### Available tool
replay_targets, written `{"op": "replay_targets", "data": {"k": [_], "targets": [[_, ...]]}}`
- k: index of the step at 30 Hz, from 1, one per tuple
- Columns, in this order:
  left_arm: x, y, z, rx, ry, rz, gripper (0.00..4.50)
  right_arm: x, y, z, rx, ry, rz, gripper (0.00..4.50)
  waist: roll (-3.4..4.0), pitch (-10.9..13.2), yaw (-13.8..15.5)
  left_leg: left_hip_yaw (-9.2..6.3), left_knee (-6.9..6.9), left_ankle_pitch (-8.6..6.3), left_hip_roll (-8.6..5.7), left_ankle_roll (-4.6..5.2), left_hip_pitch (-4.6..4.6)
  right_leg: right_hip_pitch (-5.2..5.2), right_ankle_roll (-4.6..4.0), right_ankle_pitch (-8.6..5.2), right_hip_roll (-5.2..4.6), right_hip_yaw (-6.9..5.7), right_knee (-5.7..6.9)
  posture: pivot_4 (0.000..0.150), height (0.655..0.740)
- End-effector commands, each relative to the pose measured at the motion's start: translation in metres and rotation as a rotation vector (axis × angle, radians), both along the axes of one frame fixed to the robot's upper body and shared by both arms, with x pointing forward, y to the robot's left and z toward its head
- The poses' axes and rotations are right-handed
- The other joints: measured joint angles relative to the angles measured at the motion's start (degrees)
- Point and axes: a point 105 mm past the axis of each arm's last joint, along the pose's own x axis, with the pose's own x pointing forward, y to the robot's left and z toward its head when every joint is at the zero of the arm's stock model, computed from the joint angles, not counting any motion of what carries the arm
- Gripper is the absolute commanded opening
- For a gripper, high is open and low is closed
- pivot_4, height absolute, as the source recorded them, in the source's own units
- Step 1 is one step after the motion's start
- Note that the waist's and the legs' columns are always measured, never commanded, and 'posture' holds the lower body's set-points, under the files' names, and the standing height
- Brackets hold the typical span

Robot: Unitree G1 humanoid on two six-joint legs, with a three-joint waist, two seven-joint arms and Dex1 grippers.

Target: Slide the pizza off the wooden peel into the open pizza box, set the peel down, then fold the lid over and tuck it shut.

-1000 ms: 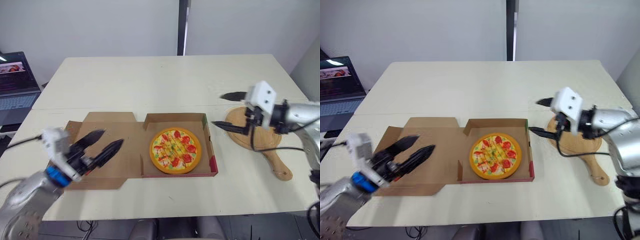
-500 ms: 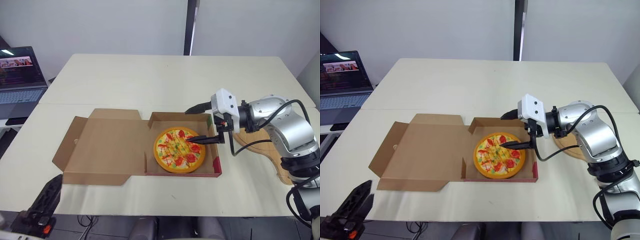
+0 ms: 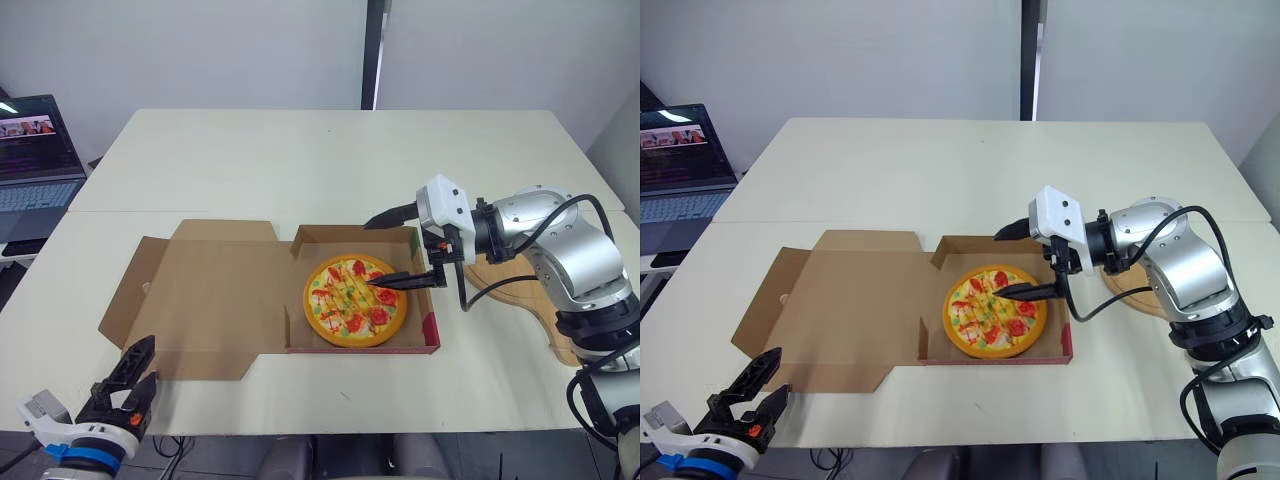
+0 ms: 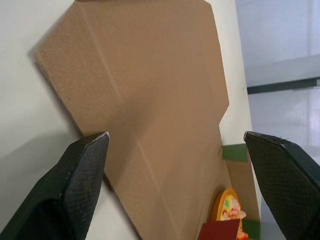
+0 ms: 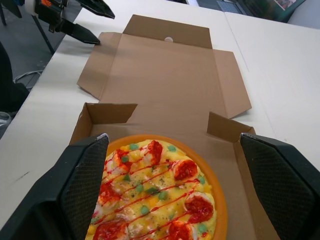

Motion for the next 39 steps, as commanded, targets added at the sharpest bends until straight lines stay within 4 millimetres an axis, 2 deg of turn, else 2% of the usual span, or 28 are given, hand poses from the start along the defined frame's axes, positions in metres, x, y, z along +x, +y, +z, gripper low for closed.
{"op": "replay_targets", "data": {"k": [1,5,9,21,26,36,39], "targets": [[-0.01,-0.006,0.01,-0.001,-0.05,0.003,4.5,-0.013,0.003,0.016,0.026,-0.021,0.059,4.48,-0.02,0.01,-0.05,0.01,0.0,-0.01,0.01,0.02,0.0,0.0,0.0,0.0,0.0,0.0,-0.01,0.15,0.74],[-0.027,-0.007,0.017,0.017,-0.072,0.017,4.5,-0.015,0.002,0.015,0.023,-0.007,0.066,4.48,-0.09,0.05,0.01,0.03,0.0,-0.09,0.01,0.15,-0.03,0.0,-0.01,-0.02,0.0,-0.01,-0.04,0.15,0.74],[-0.04,-0.01,0.007,-0.007,-0.009,0.033,4.5,-0.017,0.005,0.014,0.025,0.001,0.075,4.48,-0.1,0.06,0.0,0.02,0.0,-0.09,0.02,0.17,-0.04,0.01,-0.16,-0.26,0.0,-0.02,-0.04,0.15,0.74],[0.003,-0.011,0.01,-0.028,-0.035,0.047,4.5,-0.018,0.019,0.021,0.045,-0.002,0.112,4.48,-0.13,0.08,0.13,-0.06,0.0,-0.08,0.01,0.13,-0.07,-0.01,-0.02,-0.04,0.01,-0.05,-0.04,0.15,0.74],[0.007,-0.011,0.005,-0.05,-0.046,0.051,4.5,-0.02,0.023,0.023,0.052,0.003,0.126,4.48,-0.13,0.08,0.12,-0.04,-0.01,0.0,0.0,-0.01,-0.09,-0.03,-0.02,-0.04,0.01,-0.05,-0.08,0.15,0.74],[0.0,0.001,0.001,-0.05,-0.074,0.098,4.5,-0.021,0.023,0.023,0.045,0.009,0.124,4.48,-0.13,0.08,0.11,-0.05,-0.01,-0.09,0.0,0.14,-0.1,-0.03,-0.02,-0.04,0.01,-0.06,-0.1,0.15,0.74],[0.002,0.002,0.001,-0.047,-0.084,0.109,3.91,-0.021,0.023,0.022,0.044,0.01,0.126,4.5,-0.13,0.08,0.12,-0.06,-0.01,-0.09,0.0,0.14,-0.1,-0.03,-0.02,-0.04,0.01,-0.07,-0.1,0.15,0.74]]}}
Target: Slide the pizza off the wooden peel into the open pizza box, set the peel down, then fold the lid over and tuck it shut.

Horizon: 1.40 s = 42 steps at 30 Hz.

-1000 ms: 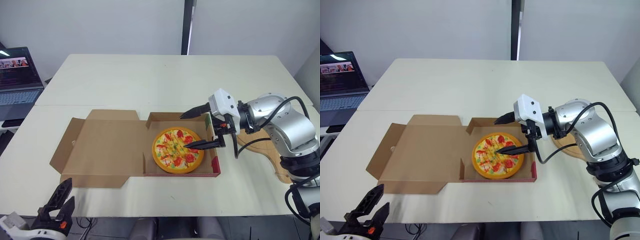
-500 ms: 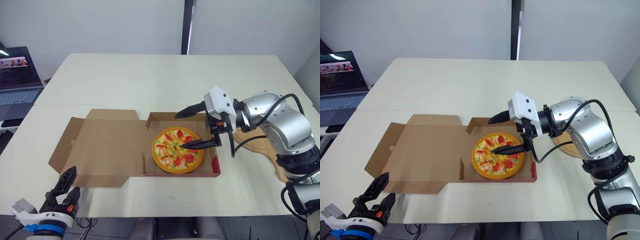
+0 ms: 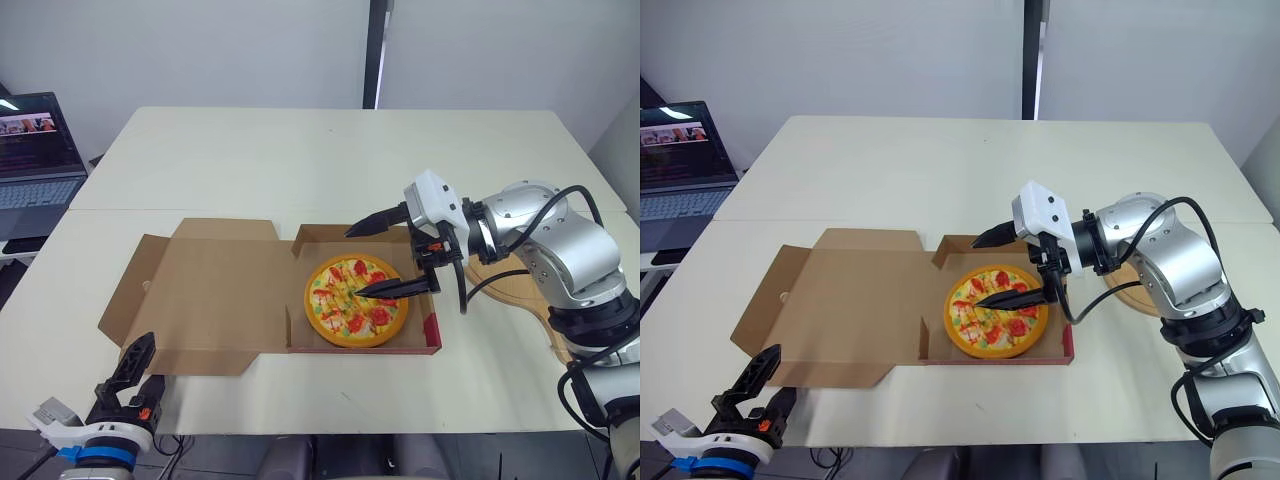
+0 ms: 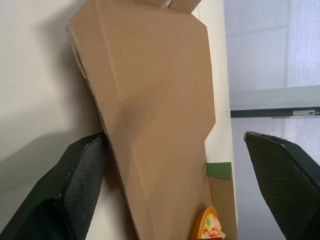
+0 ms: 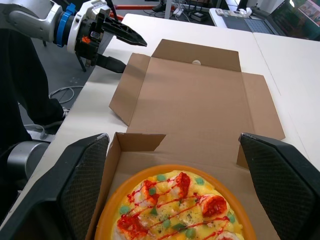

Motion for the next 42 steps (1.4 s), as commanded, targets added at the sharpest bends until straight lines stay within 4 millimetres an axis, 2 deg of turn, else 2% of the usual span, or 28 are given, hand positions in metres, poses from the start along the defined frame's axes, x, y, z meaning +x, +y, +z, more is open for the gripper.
{"op": "replay_targets", "data": {"k": [1,6,12,25,31,34,40,42], "targets": [[0.0,0.01,0.005,0.027,-0.027,0.036,3.59,-0.006,0.004,0.013,0.009,-0.056,0.036,4.5,0.0,0.0,0.0,0.0,0.0,0.0,0.0,0.0,0.0,0.0,0.0,0.0,0.0,0.0,-0.01,0.15,0.74],[0.004,0.023,-0.001,0.039,-0.032,0.048,2.02,-0.006,0.004,0.013,0.006,-0.057,0.033,4.5,0.0,0.0,-0.01,-0.03,0.0,0.0,0.01,0.0,-0.01,0.0,0.01,0.0,0.01,-0.03,-0.02,0.15,0.74],[0.003,0.026,-0.005,0.047,-0.033,0.041,0.02,-0.004,0.002,0.012,0.005,-0.06,0.021,4.5,0.0,0.0,-0.03,-0.03,-0.01,0.0,0.0,0.0,-0.03,0.0,0.02,0.02,0.01,-0.02,-0.09,0.15,0.74],[0.0,0.029,-0.009,0.106,-0.028,-0.035,0.02,-0.003,0.001,0.01,0.013,-0.066,0.007,4.5,0.01,0.0,-0.11,-0.06,-0.06,0.0,0.01,0.0,-0.08,0.0,0.05,0.03,0.01,-0.07,-0.24,0.15,0.74],[0.003,0.033,-0.007,0.089,-0.067,-0.016,0.02,-0.002,0.001,0.01,0.013,-0.064,0.004,4.5,0.02,0.01,-0.11,-0.11,-0.06,0.0,0.01,0.0,-0.19,-0.01,0.1,0.08,0.01,-0.1,-0.42,0.15,0.74],[0.002,0.029,-0.008,0.081,-0.059,-0.045,0.61,-0.002,0.001,0.011,0.013,-0.065,0.003,4.5,0.02,0.01,-0.11,-0.13,-0.06,0.0,0.01,-0.01,-0.24,-0.01,0.13,0.1,0.01,-0.12,-0.51,0.15,0.74],[-0.001,0.028,-0.013,0.08,-0.032,-0.043,2.48,-0.001,0.001,0.012,0.014,-0.067,0.003,4.5,0.02,0.01,-0.11,-0.13,-0.07,0.07,0.0,-0.14,-0.32,-0.08,0.14,0.1,0.01,-0.11,-0.59,0.15,0.74],[-0.002,0.029,-0.013,0.078,-0.033,-0.042,2.48,-0.001,0.001,0.012,0.014,-0.067,0.003,4.5,0.02,0.01,-0.1,-0.12,-0.08,0.08,0.0,-0.16,-0.32,-0.08,0.14,0.1,0.01,-0.1,-0.59,0.15,0.74]]}}
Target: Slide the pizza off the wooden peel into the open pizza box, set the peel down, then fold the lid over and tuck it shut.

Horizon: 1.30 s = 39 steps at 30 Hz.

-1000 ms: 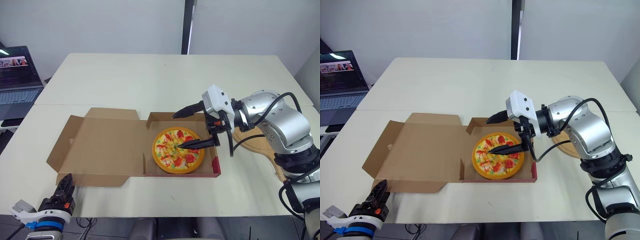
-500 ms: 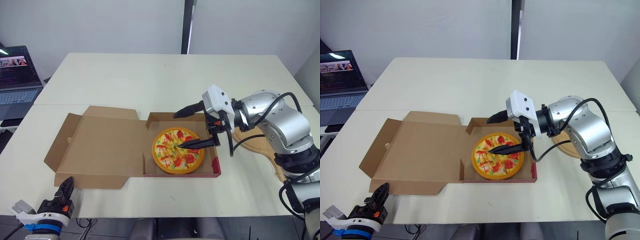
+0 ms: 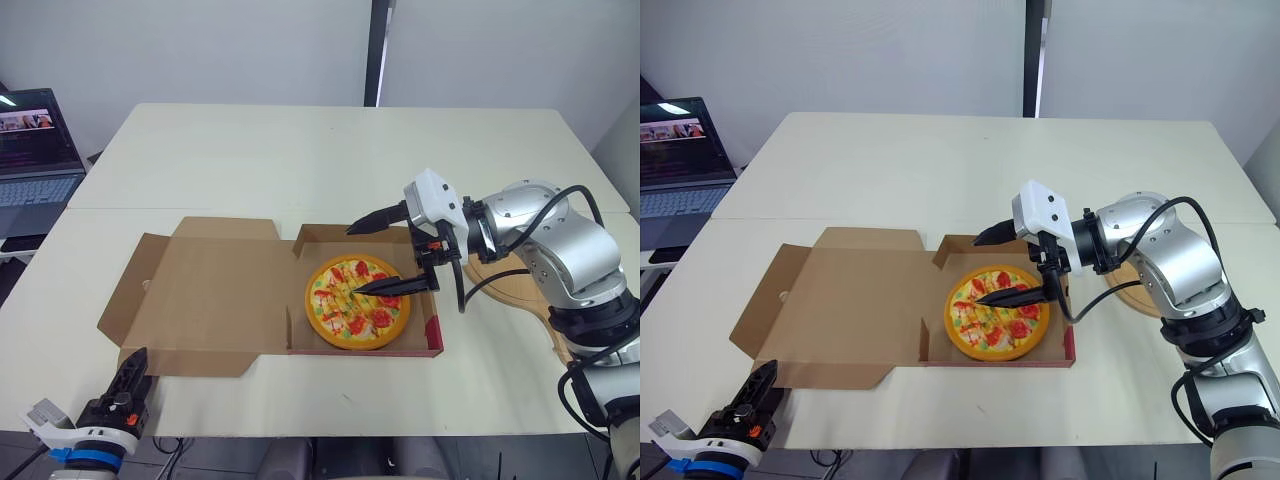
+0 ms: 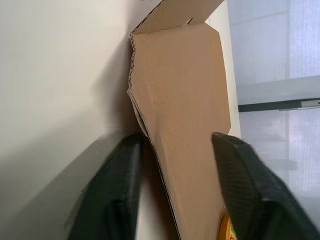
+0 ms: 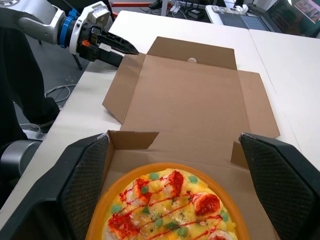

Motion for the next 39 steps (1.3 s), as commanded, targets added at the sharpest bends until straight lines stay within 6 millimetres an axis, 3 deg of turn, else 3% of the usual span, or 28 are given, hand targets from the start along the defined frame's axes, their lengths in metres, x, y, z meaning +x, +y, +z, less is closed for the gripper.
{"op": "replay_targets", "data": {"k": [1,21,24,30,39], "targets": [[-0.004,0.005,0.003,0.013,-0.007,0.011,2.48,-0.004,0.001,0.011,0.012,-0.052,0.022,4.5,0.0,0.0,0.01,0.0,-0.01,0.0,0.0,0.0,0.0,-0.01,0.0,0.0,0.0,-0.01,0.0,0.15,0.74],[0.013,-0.013,0.003,-0.056,-0.032,-0.047,2.48,-0.004,0.002,0.011,0.009,-0.052,0.023,4.5,0.0,0.0,0.01,0.0,0.0,0.01,0.0,-0.02,0.0,-0.01,0.0,0.01,0.0,0.0,0.0,0.15,0.74],[0.01,-0.009,0.002,-0.052,-0.028,-0.031,1.84,-0.004,0.001,0.011,0.007,-0.052,0.021,4.5,0.0,0.0,0.01,0.0,0.0,0.01,0.0,-0.02,-0.01,-0.01,0.0,0.01,0.0,0.0,0.0,0.15,0.74],[0.004,0.0,0.0,-0.04,-0.023,0.003,0.02,-0.004,0.001,0.011,0.005,-0.051,0.021,4.5,0.1,-0.03,0.0,0.01,-0.03,0.01,0.0,-0.02,0.01,-0.01,0.0,0.01,0.0,0.01,0.0,0.15,0.74],[0.006,-0.005,0.004,-0.018,-0.025,-0.012,0.02,-0.001,0.0,0.011,0.008,-0.063,0.008,4.5,0.14,-0.03,0.0,0.02,-0.11,0.02,0.01,-0.02,0.04,-0.01,0.0,0.01,0.0,0.01,0.0,0.15,0.74]]}}
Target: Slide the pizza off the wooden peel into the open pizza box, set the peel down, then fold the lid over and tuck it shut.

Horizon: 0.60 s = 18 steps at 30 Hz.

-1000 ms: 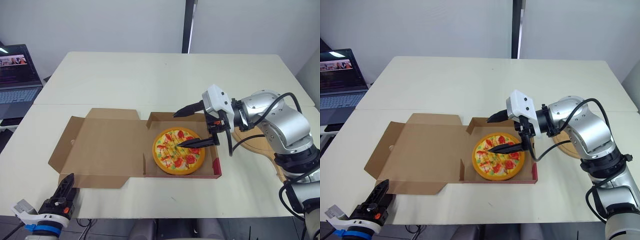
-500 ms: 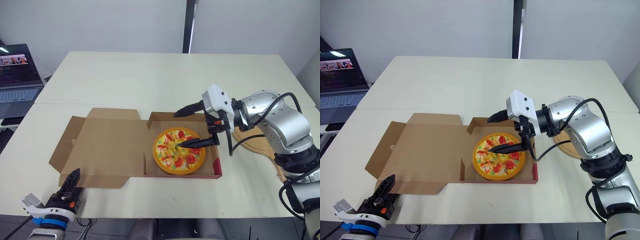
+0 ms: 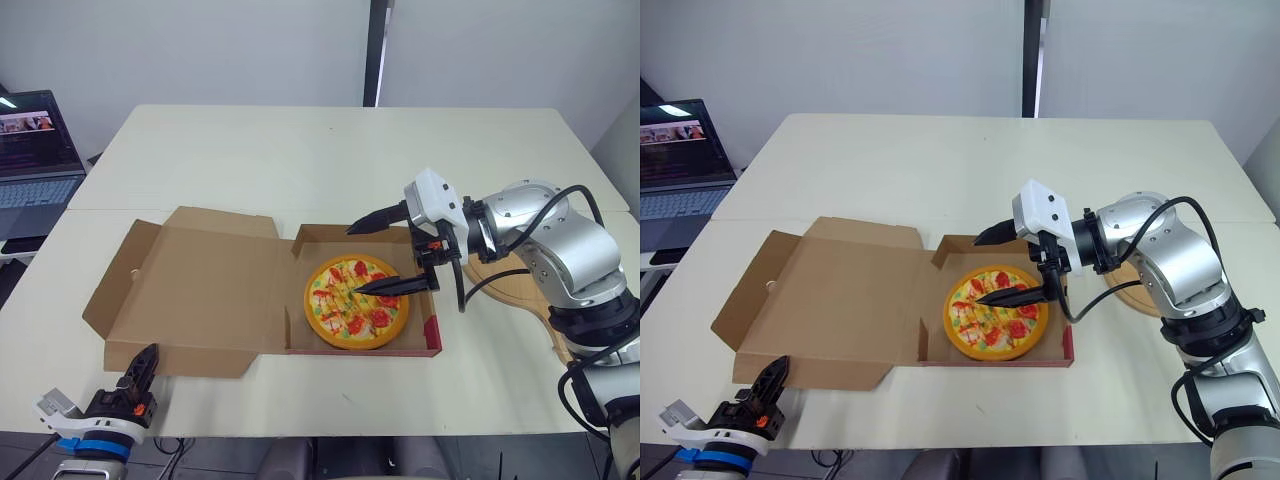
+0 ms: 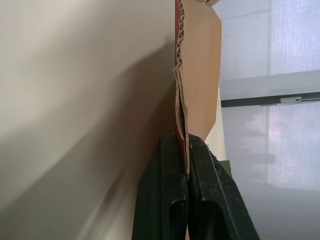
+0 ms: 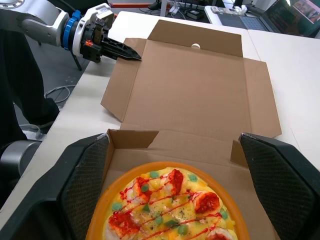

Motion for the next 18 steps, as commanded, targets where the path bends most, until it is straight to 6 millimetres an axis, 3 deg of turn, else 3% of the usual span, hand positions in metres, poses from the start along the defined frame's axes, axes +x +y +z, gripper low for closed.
{"op": "replay_targets", "data": {"k": [1,8,14,18], "targets": [[-0.004,0.004,0.001,0.037,0.022,0.017,0.02,-0.001,0.0,0.01,0.006,-0.066,0.004,4.5,0.0,0.0,0.0,0.0,0.0,0.0,0.0,0.0,0.0,0.0,0.0,0.0,0.0,0.0,0.0,0.15,0.74],[0.001,0.004,0.009,0.081,-0.005,0.009,0.02,0.007,0.0,0.008,0.011,-0.099,-0.04,4.5,0.0,0.0,0.01,0.0,-0.02,0.0,0.0,-0.01,-0.01,-0.01,0.0,0.0,0.0,0.0,-0.02,0.15,0.74],[0.009,-0.004,0.032,0.18,-0.057,-0.067,0.02,0.038,-0.016,0.007,0.009,-0.18,-0.225,4.5,-0.02,0.01,0.04,0.0,-0.02,0.01,-0.01,-0.02,-0.02,-0.01,0.0,0.0,0.0,0.0,-0.01,0.15,0.74],[0.018,-0.016,0.061,0.251,-0.132,-0.134,0.0,0.063,-0.039,0.005,-0.01,-0.2,-0.407,3.55,-0.04,0.02,0.23,-0.01,-0.01,0.02,-0.03,-0.04,-0.04,-0.02,-0.01,0.01,-0.01,0.01,-0.02,0.15,0.74]]}}
